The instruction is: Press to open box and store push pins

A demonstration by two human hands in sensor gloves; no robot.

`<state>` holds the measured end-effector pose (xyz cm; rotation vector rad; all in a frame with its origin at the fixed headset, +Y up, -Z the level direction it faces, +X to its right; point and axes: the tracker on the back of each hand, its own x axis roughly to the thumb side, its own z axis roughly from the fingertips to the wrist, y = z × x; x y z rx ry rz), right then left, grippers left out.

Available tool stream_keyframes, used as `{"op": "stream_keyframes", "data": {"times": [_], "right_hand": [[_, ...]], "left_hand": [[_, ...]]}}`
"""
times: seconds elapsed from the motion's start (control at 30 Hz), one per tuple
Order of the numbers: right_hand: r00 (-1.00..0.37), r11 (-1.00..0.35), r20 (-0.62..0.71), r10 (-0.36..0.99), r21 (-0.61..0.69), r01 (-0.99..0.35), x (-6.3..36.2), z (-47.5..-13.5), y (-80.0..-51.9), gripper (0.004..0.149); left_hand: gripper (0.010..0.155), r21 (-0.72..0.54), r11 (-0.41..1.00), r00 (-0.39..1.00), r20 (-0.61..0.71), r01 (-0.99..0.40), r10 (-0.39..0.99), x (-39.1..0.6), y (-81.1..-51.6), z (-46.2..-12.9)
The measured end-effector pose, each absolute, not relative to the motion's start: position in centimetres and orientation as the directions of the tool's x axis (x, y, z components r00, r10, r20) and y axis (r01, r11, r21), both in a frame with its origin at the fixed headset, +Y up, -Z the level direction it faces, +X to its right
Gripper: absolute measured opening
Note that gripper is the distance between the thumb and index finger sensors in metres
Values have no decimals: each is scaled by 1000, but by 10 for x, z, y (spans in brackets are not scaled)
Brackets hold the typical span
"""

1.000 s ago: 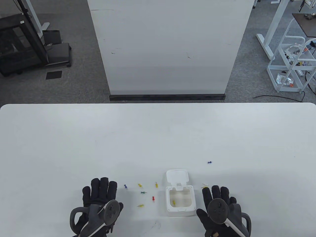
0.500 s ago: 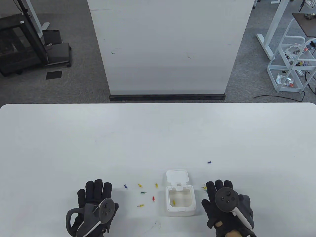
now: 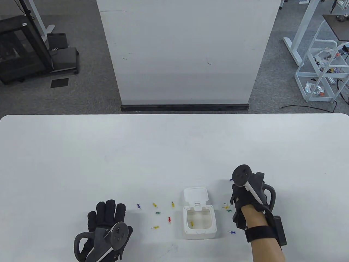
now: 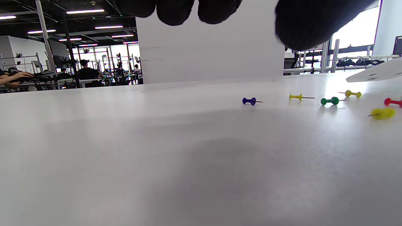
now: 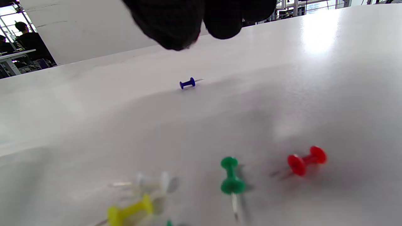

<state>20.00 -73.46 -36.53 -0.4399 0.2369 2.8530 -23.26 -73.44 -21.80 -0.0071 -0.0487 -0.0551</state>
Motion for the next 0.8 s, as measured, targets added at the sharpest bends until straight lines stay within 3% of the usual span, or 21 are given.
{"op": "stream_keyframes", "data": {"times": [0.3,0.53,0.8], "right_hand": [[-921,-946,-356,157,214,-243,202,-401,-763,55],[-954,-972,-297,35,214,-102,191,-408,-767,44],[-964,-966,-252,-88,258,21,181,-412,-768,41]], "left_hand": [[79,-17,1000,999,42,25,-24,-236,-735,-219],[79,-26,1000,999,46,17,-16,-236,-736,-221],[79,-41,999,999,50,10,-8,-235,-735,-221]]}}
